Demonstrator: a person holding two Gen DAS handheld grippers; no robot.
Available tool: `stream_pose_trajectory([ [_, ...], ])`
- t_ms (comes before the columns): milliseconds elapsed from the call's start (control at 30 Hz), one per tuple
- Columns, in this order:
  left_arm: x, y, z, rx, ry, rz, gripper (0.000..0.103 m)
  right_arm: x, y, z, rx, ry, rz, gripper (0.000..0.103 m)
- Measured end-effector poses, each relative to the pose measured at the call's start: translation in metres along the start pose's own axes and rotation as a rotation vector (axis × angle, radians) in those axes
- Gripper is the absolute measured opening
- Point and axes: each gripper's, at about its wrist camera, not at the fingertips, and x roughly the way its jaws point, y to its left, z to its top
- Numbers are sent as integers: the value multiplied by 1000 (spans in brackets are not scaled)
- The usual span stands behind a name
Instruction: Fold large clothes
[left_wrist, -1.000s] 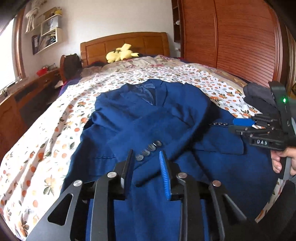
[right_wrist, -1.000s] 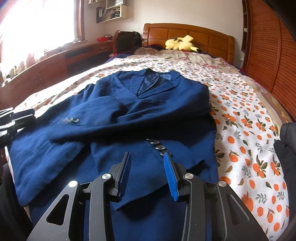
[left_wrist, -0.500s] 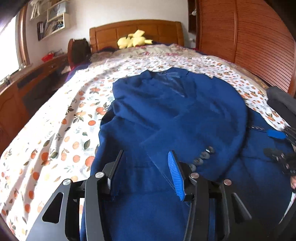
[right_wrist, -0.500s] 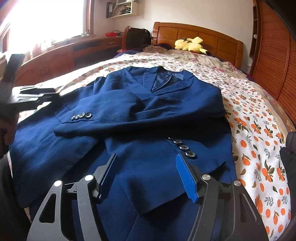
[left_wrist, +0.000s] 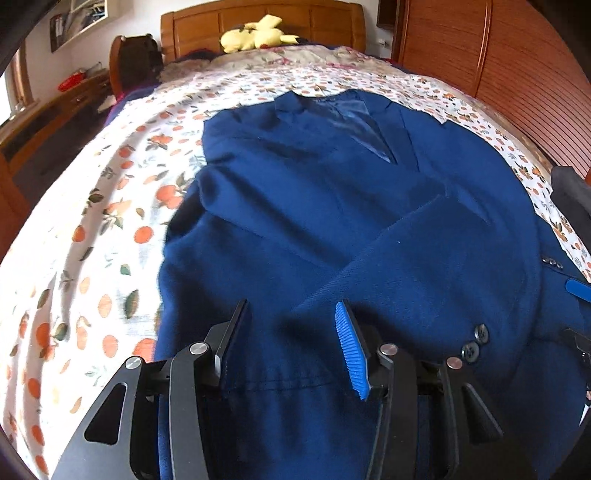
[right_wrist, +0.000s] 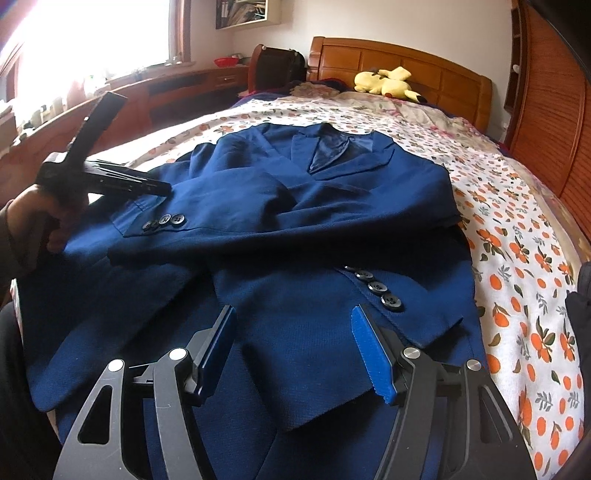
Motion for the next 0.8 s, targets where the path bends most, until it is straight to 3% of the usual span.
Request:
stream_pose_trajectory([
  [133,8,-5,0,19,19,-14,47,0,1,0,0,1,2,62],
  [167,10,-6,-1,22,32,-39,35,0,1,0,0,0,2,62],
  [233,11,-6,-1,20,42,-63,26,0,1,1,0,0,1,62],
  [267,10,-7,-2,26,45,-71,11,0,1,0,0,0,1,62],
  [300,8,-8,-4,32,55,-94,5,0,1,0,0,1,2,62],
  [400,-8,-10,-7,44,33,-89,4,-1,0,0,5,1,2,62],
  [667,-102,-6,-15,-3,-180,-82,4,-2,1,-2,5,-4,-11,62],
  [733,-107,-6,-18,3,-184,-20,4,-2,1,-2,4,-3,-17,62],
  [800,-101,-2,-18,-1,-154,-3,4,-1,1,-2,4,-3,-20,62],
])
